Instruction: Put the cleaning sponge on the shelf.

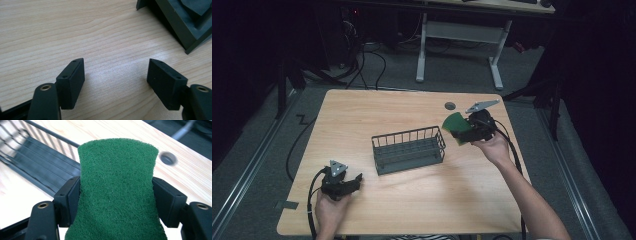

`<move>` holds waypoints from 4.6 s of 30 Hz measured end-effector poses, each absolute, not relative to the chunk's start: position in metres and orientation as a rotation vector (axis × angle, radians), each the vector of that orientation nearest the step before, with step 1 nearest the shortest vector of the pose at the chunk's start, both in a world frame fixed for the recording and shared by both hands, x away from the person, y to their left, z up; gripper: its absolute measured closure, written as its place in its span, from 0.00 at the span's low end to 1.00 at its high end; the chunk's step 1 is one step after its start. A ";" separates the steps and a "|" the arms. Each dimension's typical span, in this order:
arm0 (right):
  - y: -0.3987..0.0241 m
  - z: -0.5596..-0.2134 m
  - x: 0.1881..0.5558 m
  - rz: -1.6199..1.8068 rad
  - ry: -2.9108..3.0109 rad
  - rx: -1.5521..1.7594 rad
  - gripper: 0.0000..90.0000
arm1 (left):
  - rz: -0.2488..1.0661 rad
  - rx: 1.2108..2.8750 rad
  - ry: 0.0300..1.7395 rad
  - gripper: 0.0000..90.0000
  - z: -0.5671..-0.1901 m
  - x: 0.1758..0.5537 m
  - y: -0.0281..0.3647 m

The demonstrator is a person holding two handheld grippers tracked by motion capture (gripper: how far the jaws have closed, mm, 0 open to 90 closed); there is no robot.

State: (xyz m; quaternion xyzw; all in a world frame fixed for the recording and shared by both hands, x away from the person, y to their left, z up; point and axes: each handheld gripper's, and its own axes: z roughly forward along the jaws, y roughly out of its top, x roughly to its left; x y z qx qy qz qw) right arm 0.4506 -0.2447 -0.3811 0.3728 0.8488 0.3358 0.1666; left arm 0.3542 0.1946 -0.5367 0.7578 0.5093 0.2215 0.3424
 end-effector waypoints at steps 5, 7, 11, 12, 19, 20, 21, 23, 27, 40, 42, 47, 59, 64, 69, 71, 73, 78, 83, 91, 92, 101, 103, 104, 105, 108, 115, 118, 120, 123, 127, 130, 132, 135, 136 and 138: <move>-0.221 -0.376 0.459 0.984 2.469 0.968 0.33 | 0.577 1.970 1.325 0.34 -0.537 0.354 0.195; -0.211 -0.376 0.462 0.991 2.485 0.951 0.33 | 0.577 1.969 1.326 0.34 -0.537 0.354 0.195; -0.198 -0.378 0.465 1.011 2.498 0.933 0.33 | 0.577 1.969 1.326 0.34 -0.537 0.354 0.195; -0.189 -0.381 0.467 1.016 2.513 0.926 0.33 | 0.577 1.969 1.326 0.34 -0.537 0.354 0.194; -0.162 -0.389 0.472 1.003 2.560 0.898 0.33 | 0.577 1.969 1.326 0.34 -0.537 0.354 0.195; -0.159 -0.391 0.472 1.001 2.566 0.896 0.33 | 0.576 1.969 1.327 0.34 -0.537 0.354 0.195; -0.156 -0.393 0.473 0.989 2.571 0.894 0.33 | 0.577 1.969 1.326 0.34 -0.537 0.354 0.195; -0.153 -0.395 0.473 0.970 2.573 0.882 0.33 | 0.575 1.970 1.327 0.35 -0.537 0.354 0.195; -0.144 -0.402 0.475 0.930 2.581 0.898 0.33 | 0.576 1.966 1.327 0.34 -0.537 0.354 0.194; -0.135 -0.417 0.474 0.834 2.565 0.946 0.33 | 0.576 1.969 1.327 0.34 -0.537 0.354 0.195; -0.134 -0.420 0.473 0.814 2.559 0.955 0.33 | 0.578 1.964 1.327 0.34 -0.537 0.354 0.194; -0.133 -0.424 0.472 0.795 2.557 0.976 0.33 | 0.576 1.966 1.327 0.34 -0.537 0.354 0.195; -0.133 -0.433 0.470 0.763 2.566 1.033 0.33 | 0.576 1.968 1.327 0.35 -0.537 0.354 0.195; -0.131 -0.439 0.471 0.719 2.587 1.051 0.30 | 0.576 1.966 1.328 0.35 -0.537 0.354 0.195; -0.133 -0.439 0.471 0.742 2.591 1.080 0.27 | 0.576 1.966 1.328 0.35 -0.537 0.354 0.195; -0.135 -0.439 0.471 0.752 2.590 1.077 0.25 | 0.576 1.968 1.327 0.34 -0.537 0.354 0.195; -0.136 -0.437 0.470 0.769 2.587 1.085 0.22 | 0.576 1.965 1.327 0.35 -0.537 0.354 0.195; -0.139 -0.431 0.467 0.821 2.571 1.075 0.22 | 0.576 1.969 1.327 0.34 -0.537 0.354 0.195; -0.146 -0.427 0.463 0.894 2.558 1.053 0.24 | 0.576 1.969 1.326 0.35 -0.537 0.354 0.195; -0.163 -0.422 0.455 0.962 2.497 1.070 0.33 | 0.577 1.969 1.327 0.35 -0.537 0.354 0.195; -0.163 -0.422 0.455 0.962 2.497 1.070 0.33 | 0.577 1.969 1.327 0.35 -0.537 0.354 0.195; -0.185 -0.412 0.446 1.034 2.420 1.106 0.37 | 0.577 1.969 1.326 0.35 -0.537 0.354 0.195; -0.189 -0.410 0.445 1.038 2.410 1.114 0.38 | 0.577 1.969 1.326 0.35 -0.537 0.354 0.195; -0.192 -0.410 0.444 1.037 2.407 1.121 0.38 | 0.577 1.969 1.326 0.35 -0.537 0.354 0.195; -0.196 -0.409 0.442 1.044 2.390 1.125 0.38 | 0.577 1.969 1.327 0.35 -0.537 0.354 0.195; -0.203 -0.409 0.440 1.061 2.371 1.145 0.39 | 0.577 1.969 1.327 0.35 -0.537 0.354 0.195; -0.232 -0.405 0.431 1.081 2.306 1.220 0.39 | 0.577 1.966 1.328 0.35 -0.537 0.354 0.194; -0.250 -0.403 0.425 1.090 2.267 1.253 0.39 | 0.577 1.966 1.328 0.34 -0.537 0.354 0.194; -0.258 -0.402 0.422 1.079 2.253 1.262 0.39 | 0.577 1.969 1.327 0.34 -0.537 0.354 0.195; -0.264 -0.399 0.419 1.078 2.238 1.267 0.39 | 0.577 1.966 1.328 0.35 -0.537 0.354 0.194; -0.273 -0.395 0.415 1.089 2.213 1.272 0.39 | 0.577 1.966 1.328 0.35 -0.537 0.354 0.194; -0.280 -0.392 0.409 1.098 2.197 1.281 0.39 | 0.577 1.966 1.328 0.35 -0.537 0.354 0.194; -0.282 -0.392 0.407 1.096 2.194 1.285 0.39 | 0.577 1.969 1.327 0.35 -0.537 0.354 0.195; -0.290 -0.394 0.399 1.130 2.168 1.304 0.41 | 0.577 1.969 1.327 0.35 -0.537 0.354 0.195; -0.291 -0.395 0.398 1.115 2.173 1.309 0.40 | 0.577 1.969 1.327 0.35 -0.537 0.354 0.195; -0.296 -0.397 0.395 1.111 2.163 1.316 0.41 | 0.577 1.966 1.328 0.35 -0.537 0.354 0.194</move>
